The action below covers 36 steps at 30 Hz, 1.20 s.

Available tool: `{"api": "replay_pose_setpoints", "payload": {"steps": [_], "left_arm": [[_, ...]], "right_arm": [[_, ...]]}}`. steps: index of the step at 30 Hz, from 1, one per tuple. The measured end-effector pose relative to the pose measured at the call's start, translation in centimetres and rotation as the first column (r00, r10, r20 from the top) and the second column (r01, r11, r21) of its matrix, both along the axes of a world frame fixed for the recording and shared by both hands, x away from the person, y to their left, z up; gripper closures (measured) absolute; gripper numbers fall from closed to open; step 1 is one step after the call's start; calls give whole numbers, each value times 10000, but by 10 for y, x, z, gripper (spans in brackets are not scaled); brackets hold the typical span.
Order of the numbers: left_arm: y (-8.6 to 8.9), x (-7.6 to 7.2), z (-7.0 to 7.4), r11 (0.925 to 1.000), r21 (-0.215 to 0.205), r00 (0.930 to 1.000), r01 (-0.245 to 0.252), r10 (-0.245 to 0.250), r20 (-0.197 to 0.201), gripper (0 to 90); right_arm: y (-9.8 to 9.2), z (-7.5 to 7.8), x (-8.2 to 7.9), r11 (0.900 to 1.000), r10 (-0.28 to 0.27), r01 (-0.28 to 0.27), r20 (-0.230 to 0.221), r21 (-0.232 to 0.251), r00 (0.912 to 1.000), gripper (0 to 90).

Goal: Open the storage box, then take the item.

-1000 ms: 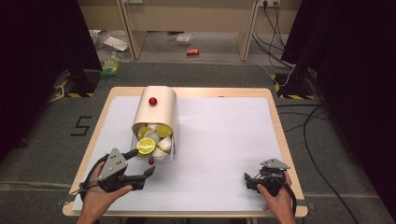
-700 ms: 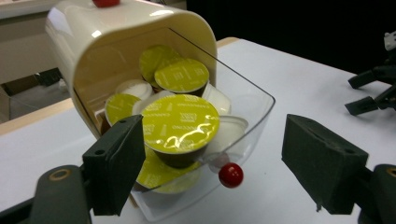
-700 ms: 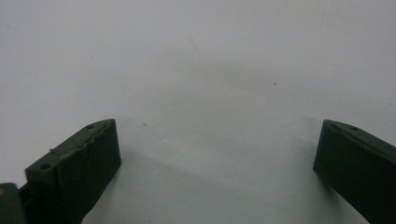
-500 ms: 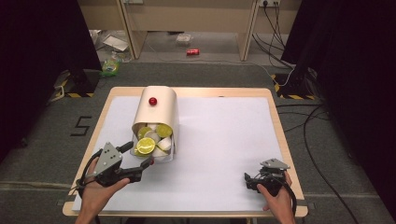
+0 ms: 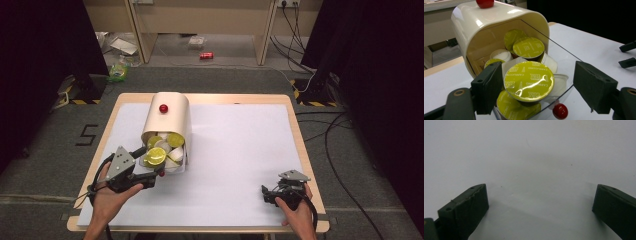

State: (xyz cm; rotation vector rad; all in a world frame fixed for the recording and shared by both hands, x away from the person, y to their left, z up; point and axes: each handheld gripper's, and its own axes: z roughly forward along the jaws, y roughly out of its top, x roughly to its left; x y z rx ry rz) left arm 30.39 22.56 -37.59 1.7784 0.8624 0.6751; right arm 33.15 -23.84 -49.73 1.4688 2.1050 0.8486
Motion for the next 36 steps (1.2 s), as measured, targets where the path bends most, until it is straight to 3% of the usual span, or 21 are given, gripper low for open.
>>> {"api": "replay_pose_setpoints", "payload": {"steps": [26, 32, 36], "left_arm": [[-5, 25, -12, 9995, 274, 9974, -134, 153, -706, 262], [-4, 27, -14, 9999, 131, 9967, -54, 64, -804, 366], [-4, 27, -14, 9999, 98, 9970, -54, 61, -772, 374]], "right_arm": [[0, 0, 0, 10000, -3, 3, 3, 7, 10000, 5], [0, 0, 0, 10000, -4, 4, 2, 4, 10000, 5], [0, 0, 0, 10000, -4, 4, 2, 3, 10000, 5]]}}
